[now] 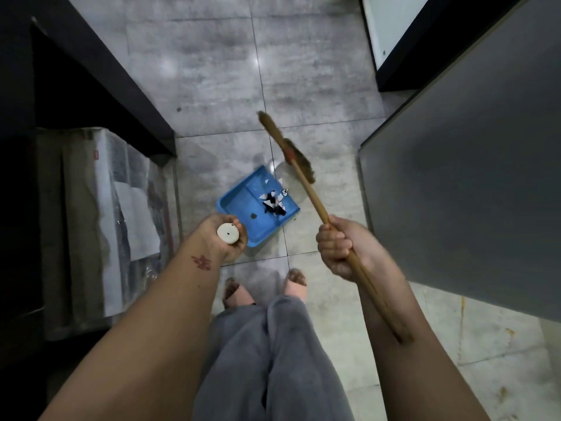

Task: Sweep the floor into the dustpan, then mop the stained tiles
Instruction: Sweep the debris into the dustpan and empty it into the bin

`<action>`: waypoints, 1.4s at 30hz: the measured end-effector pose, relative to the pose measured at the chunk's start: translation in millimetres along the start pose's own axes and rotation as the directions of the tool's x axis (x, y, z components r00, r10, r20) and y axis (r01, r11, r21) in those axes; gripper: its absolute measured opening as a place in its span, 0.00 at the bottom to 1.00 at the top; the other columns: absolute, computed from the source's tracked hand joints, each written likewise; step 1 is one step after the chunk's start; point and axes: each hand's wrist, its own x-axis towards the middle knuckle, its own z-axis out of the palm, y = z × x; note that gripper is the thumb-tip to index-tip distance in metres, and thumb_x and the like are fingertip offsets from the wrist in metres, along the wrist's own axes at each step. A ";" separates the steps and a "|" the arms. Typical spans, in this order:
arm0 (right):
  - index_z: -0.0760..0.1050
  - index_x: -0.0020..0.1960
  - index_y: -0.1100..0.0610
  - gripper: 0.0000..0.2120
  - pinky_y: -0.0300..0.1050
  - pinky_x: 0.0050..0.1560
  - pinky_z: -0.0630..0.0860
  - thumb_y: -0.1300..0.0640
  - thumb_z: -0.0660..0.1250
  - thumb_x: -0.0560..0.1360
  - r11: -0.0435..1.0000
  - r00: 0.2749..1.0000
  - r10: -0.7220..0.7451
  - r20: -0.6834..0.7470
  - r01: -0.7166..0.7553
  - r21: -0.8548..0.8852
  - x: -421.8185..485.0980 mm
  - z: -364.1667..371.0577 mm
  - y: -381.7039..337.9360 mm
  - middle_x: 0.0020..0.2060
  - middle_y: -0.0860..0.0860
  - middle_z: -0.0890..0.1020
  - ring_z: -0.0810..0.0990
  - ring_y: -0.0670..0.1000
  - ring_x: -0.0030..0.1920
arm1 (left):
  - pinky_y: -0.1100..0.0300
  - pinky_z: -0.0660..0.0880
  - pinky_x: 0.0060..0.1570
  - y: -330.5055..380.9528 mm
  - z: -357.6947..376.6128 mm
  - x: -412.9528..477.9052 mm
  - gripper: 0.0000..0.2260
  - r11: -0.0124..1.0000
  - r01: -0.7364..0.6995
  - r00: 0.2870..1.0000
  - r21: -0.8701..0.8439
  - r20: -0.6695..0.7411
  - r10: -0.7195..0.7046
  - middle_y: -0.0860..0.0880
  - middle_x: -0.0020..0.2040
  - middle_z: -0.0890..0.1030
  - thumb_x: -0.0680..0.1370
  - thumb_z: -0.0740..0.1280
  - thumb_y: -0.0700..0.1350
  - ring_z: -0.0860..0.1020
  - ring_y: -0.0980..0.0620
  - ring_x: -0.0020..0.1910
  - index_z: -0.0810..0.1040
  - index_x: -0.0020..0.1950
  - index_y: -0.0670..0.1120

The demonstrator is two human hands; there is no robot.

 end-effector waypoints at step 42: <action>0.64 0.37 0.54 0.19 0.33 0.14 0.56 0.48 0.49 0.84 0.857 0.944 0.260 -0.205 -0.323 -0.402 -5.6 -97.3 68.8 0.20 0.45 0.61 0.59 0.42 0.16 | 0.67 0.70 0.17 -91.5 -28.3 0.5 0.05 0.961 -0.045 0.999 -0.274 -0.035 0.037 0.47 0.24 0.70 0.78 0.64 0.39 0.70 0.54 0.17 0.69 0.44 0.42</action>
